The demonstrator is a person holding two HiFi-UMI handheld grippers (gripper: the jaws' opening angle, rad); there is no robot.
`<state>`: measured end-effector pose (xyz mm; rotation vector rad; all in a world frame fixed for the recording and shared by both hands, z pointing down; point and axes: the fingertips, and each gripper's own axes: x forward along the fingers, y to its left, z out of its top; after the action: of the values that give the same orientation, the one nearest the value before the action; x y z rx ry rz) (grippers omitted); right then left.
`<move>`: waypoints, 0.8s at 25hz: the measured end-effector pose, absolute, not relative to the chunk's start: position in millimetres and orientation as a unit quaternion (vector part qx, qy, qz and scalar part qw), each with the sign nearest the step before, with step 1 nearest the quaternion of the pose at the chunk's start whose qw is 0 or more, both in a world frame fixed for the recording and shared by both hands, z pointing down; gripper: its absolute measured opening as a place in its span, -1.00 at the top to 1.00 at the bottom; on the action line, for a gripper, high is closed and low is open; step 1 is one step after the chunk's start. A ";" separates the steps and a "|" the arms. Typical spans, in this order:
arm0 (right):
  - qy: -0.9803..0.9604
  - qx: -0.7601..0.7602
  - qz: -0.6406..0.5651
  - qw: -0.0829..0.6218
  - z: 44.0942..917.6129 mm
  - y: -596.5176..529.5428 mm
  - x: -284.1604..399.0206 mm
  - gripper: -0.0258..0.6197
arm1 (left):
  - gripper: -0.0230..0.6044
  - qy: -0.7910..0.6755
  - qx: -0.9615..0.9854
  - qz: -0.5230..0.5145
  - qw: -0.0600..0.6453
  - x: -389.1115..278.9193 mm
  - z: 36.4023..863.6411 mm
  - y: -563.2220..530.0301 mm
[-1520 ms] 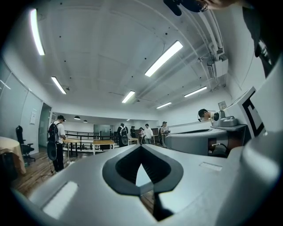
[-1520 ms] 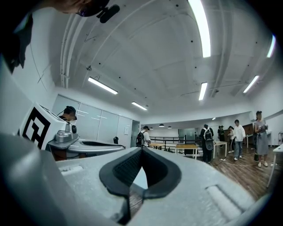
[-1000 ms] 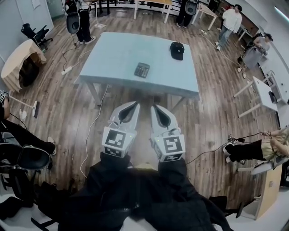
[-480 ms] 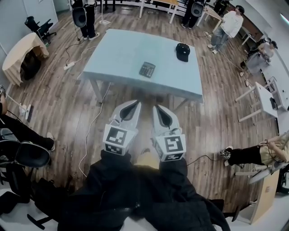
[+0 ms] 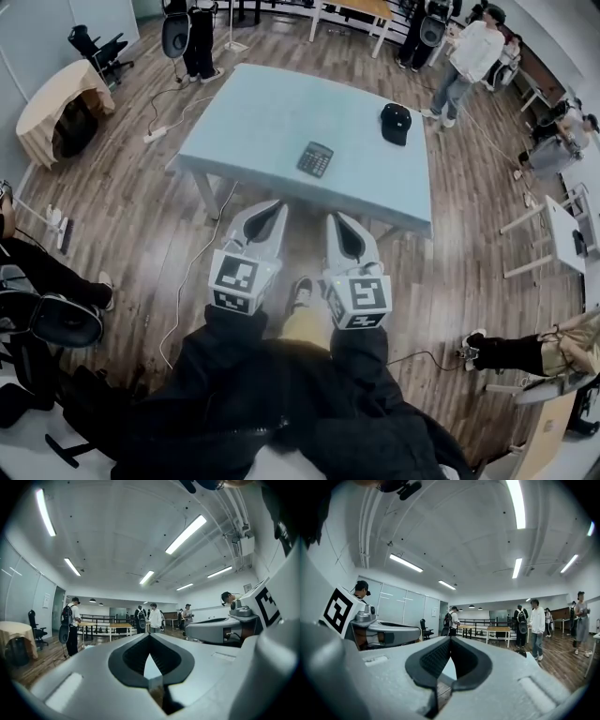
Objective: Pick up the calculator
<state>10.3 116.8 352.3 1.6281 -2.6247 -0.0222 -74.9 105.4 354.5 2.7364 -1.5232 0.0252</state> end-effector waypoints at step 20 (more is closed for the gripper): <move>-0.872 0.490 0.013 0.010 346.6 -135.5 87.9 0.93 | 0.94 -0.503 0.864 0.028 -0.005 4.7 335.6 -144.5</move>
<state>87.9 -135.5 346.6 1.5297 -2.7205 0.0418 4.7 -144.5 335.6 2.7207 -1.5863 0.0893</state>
